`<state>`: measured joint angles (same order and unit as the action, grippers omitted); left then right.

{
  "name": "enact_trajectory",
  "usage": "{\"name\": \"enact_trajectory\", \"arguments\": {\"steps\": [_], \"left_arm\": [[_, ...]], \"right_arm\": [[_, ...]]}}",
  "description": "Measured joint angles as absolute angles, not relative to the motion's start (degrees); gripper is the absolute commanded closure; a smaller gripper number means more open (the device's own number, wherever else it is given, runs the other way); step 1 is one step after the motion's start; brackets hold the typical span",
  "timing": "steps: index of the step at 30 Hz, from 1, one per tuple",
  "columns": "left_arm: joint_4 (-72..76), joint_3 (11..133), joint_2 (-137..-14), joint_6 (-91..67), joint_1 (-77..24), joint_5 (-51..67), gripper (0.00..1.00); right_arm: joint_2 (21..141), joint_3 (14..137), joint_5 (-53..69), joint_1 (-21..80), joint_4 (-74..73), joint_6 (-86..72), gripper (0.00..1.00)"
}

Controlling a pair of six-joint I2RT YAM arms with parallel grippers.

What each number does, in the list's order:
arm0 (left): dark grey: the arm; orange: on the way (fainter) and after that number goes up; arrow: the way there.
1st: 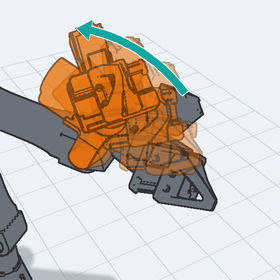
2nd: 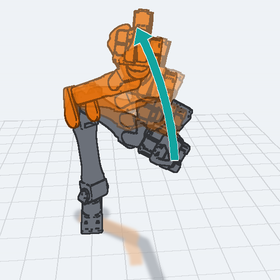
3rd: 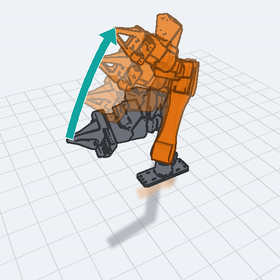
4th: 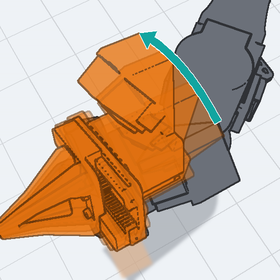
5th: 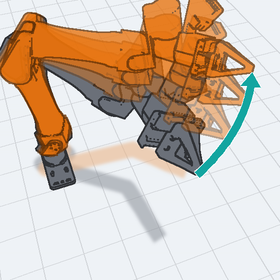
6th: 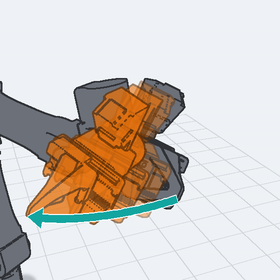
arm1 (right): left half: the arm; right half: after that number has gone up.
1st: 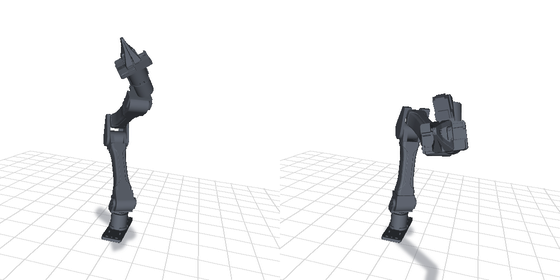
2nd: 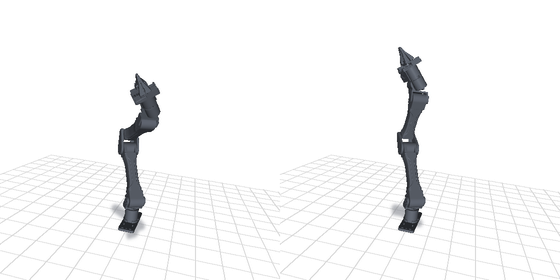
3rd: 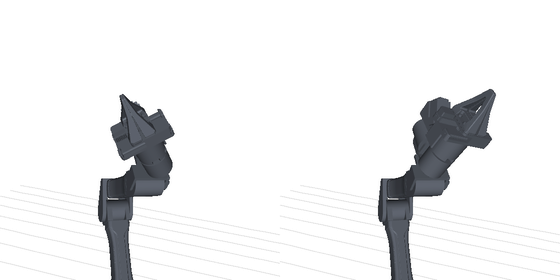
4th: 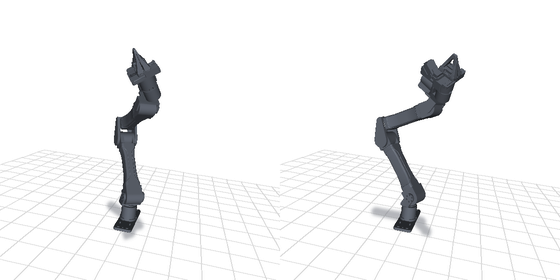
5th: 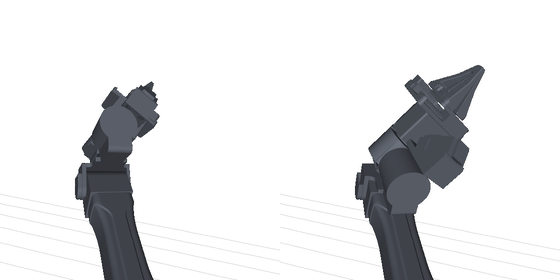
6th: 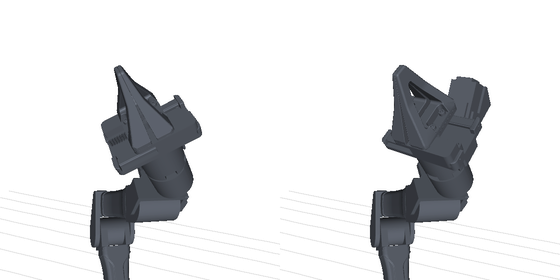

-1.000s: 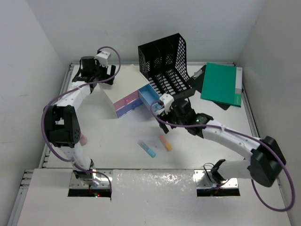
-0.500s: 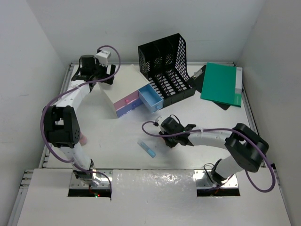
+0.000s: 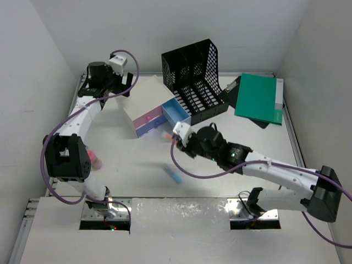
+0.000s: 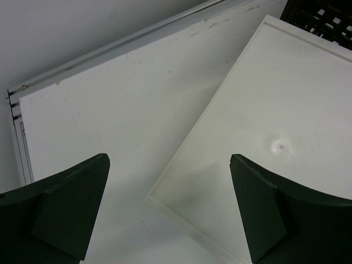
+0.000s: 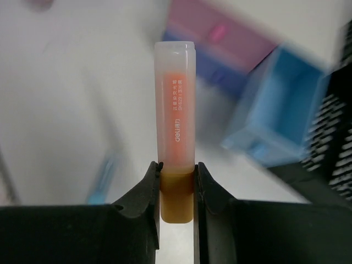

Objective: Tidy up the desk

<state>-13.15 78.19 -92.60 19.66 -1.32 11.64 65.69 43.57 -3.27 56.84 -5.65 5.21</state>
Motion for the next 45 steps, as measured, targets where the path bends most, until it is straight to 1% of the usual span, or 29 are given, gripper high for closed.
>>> {"name": "enact_trajectory", "arguments": {"steps": [2,5,7,9,12,17,20,23,24,25,28,31,34,37,39,41,43,45], "left_arm": [[-13.3,78.2,-92.6,19.6,-1.3,11.7,0.1],[-13.6,78.2,-92.6,19.6,-1.3,11.8,0.1],[-13.7,78.2,-92.6,19.3,-1.3,11.9,0.1],[-13.8,78.2,-92.6,19.1,-1.3,12.0,0.1],[-14.0,78.2,-92.6,19.0,-1.3,12.1,0.1],[-14.3,78.2,-92.8,18.9,-1.3,12.2,0.1],[-14.5,78.2,-93.0,18.9,-1.3,12.2,0.1],[-14.6,78.2,-93.0,19.0,-1.3,12.2,0.1],[-14.6,78.2,-93.0,19.0,-1.3,12.2,0.1],[-14.6,78.2,-93.0,19.0,-1.3,12.2,0.1],[-14.6,78.2,-93.0,18.9,-1.3,12.2,0.1],[-14.6,78.2,-93.0,18.9,-1.3,12.2,0.1],[-14.6,78.2,-93.0,18.9,-1.3,12.2,0.1],[-14.7,78.2,-93.0,18.9,-1.3,12.1,0.1],[-14.7,78.2,-93.0,18.9,-1.3,12.1,0.1],[-14.9,78.2,-93.0,18.9,-1.3,12.1,0.1],[-14.9,78.2,-93.0,19.0,-1.3,12.1,0.1],[-15.1,78.2,-93.0,19.0,-1.3,12.1,0.1]], "right_arm": [[68.4,49.2,-6.1,55.2,-1.8,6.8,1.0],[76.7,60.0,-8.2,50.1,1.3,7.5,1.0],[84.1,68.4,-9.1,46.3,-0.1,7.4,1.0],[90.3,74.3,-10.3,43.7,-1.0,7.3,1.0],[96.5,78.4,-11.6,41.2,-3.7,6.9,1.0],[100.9,79.0,-11.3,39.9,-9.2,5.2,1.0],[101.3,79.0,-10.2,39.7,-12.2,4.1,0.9],[101.3,79.0,-9.9,39.7,-13.7,2.8,0.72],[101.3,79.0,-9.9,39.7,-14.6,2.4,0.55],[101.2,79.0,-9.8,39.7,-15.1,1.9,0.45],[100.9,79.0,-9.3,39.7,-16.5,1.3,0.21],[100.7,80.6,-8.9,39.7,-18.8,1.3,0.17],[99.3,81.9,-9.0,40.0,-19.5,1.7,0.18],[94.2,80.8,-10.4,42.2,-19.1,3.3,0.18],[89.8,79.3,-10.8,46.3,-18.7,4.4,0.19],[86.6,77.6,-9.7,52.4,-18.3,5.0,0.19],[86.5,75.8,-7.9,59.1,-18.1,4.9,0.18],[88.9,73.0,-6.0,64.1,-18.1,3.6,0.16]]}}
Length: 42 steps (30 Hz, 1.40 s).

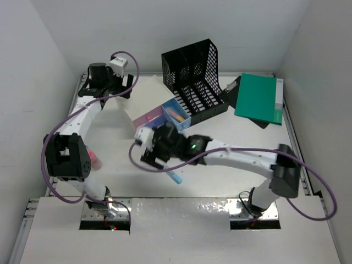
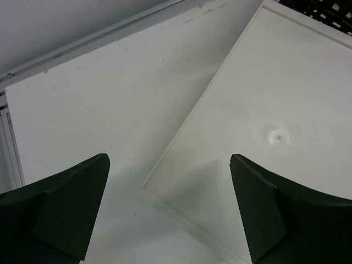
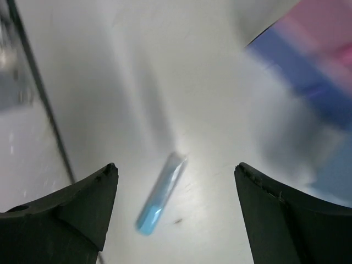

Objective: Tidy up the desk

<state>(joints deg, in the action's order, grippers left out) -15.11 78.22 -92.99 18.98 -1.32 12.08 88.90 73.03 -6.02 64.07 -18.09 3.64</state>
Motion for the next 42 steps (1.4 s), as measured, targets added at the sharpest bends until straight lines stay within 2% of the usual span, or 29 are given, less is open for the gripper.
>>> {"name": "enact_trajectory", "arguments": {"steps": [6,11,12,13,15,16,18,25,29,34,38,42], "left_arm": [[-16.0,78.2,-93.0,19.0,-1.3,12.0,0.1],[-16.4,77.4,-91.8,19.2,-1.3,12.0,0.1],[-16.4,77.1,-91.4,19.3,-1.3,12.0,0.1],[-16.5,76.9,-91.0,19.3,-1.3,11.9,0.1],[-16.7,76.6,-90.3,19.6,-1.3,11.8,0.1],[-16.7,76.5,-90.0,19.7,-1.3,11.7,0.1],[-16.7,76.4,-89.6,19.9,-1.3,11.6,0.1],[-16.7,76.3,-89.6,20.7,-1.3,11.5,0.1],[-16.7,76.3,-89.6,20.8,-1.3,11.4,0.1],[-16.8,76.3,-89.6,20.8,-1.3,11.4,0.1],[-16.9,76.3,-89.6,20.8,-1.3,11.4,0.1],[-17.0,76.3,-89.6,20.8,-1.3,11.4,0.1]], "right_arm": [[99.9,63.2,-5.2,67.9,-20.8,-2.9,0.14],[102.5,61.4,-8.4,67.2,-22.1,-6.8,0.19],[102.9,61.4,-8.7,67.2,-21.8,-7.2,0.24],[103.5,61.4,-8.8,67.2,-21.3,-7.6,0.46],[105.3,61.4,-8.6,67.2,-20.6,-8.0,0.71],[106.3,61.4,-8.4,67.2,-20.4,-8.3,0.87],[106.8,61.5,-7.5,67.2,-19.4,-8.6,1.0],[105.7,65.5,-6.0,67.2,-22.8,-2.8,1.0],[96.9,67.9,-7.1,66.0,-19.9,1.2,1.0],[86.3,72.7,-8.6,54.6,-10.0,2.7,1.0],[90.3,80.1,-10.1,44.2,-6.0,2.8,1.0],[98.0,82.3,-9.0,40.2,-6.1,1.8,1.0]]}}
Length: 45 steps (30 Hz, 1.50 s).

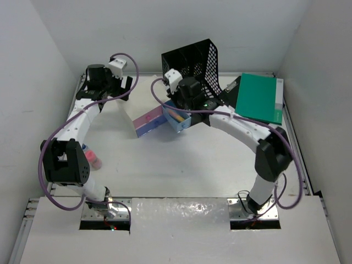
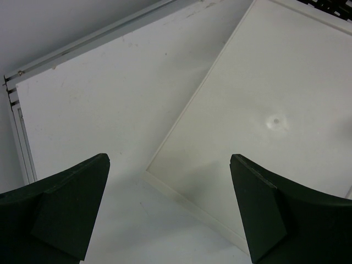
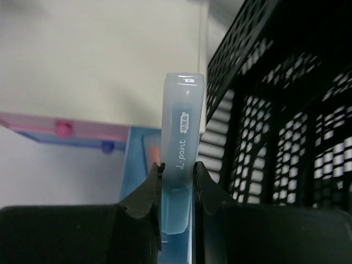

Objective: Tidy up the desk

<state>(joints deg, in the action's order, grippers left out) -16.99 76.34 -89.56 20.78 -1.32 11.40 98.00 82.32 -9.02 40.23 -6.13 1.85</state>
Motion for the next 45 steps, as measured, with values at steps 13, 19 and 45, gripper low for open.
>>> {"name": "enact_trajectory", "arguments": {"steps": [13,19,45], "left_arm": [[-18.1,76.4,-89.8,21.2,-1.3,11.5,0.1],[-19.0,76.6,-91.1,21.1,-1.4,11.7,0.1],[-17.8,78.9,-97.8,19.1,-2.2,10.5,0.11]], "right_arm": [[102.4,82.3,-7.0,39.3,-16.8,0.4,0.25],[92.6,80.8,-9.0,41.2,-16.9,1.9,0.52],[118.2,87.4,-15.5,52.1,4.1,-11.6,0.62]]}}
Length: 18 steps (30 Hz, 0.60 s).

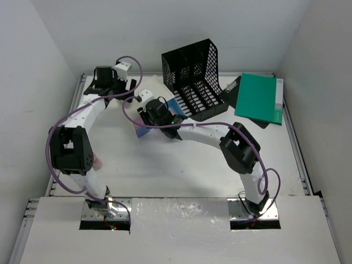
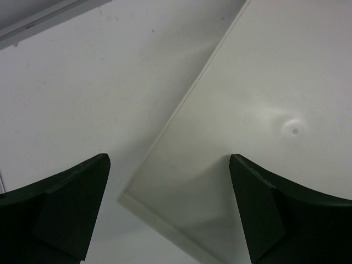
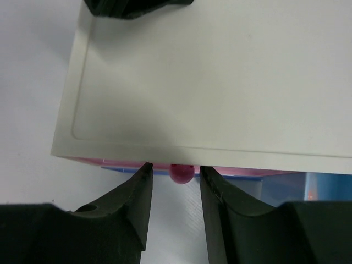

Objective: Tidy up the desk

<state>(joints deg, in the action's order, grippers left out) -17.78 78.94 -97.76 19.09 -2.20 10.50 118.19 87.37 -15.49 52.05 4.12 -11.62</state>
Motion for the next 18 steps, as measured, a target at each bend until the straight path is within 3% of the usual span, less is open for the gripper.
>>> {"name": "enact_trajectory", "arguments": {"steps": [12,18], "left_arm": [[-17.5,78.9,-97.8,19.5,-2.2,10.0,0.11],[-17.4,78.9,-97.8,19.7,-2.2,10.0,0.11]], "right_arm": [[120.7,90.8,-17.5,51.9,4.1,-11.1,0.64],[121.6,90.9,-17.6,51.7,4.2,-11.1,0.71]]}}
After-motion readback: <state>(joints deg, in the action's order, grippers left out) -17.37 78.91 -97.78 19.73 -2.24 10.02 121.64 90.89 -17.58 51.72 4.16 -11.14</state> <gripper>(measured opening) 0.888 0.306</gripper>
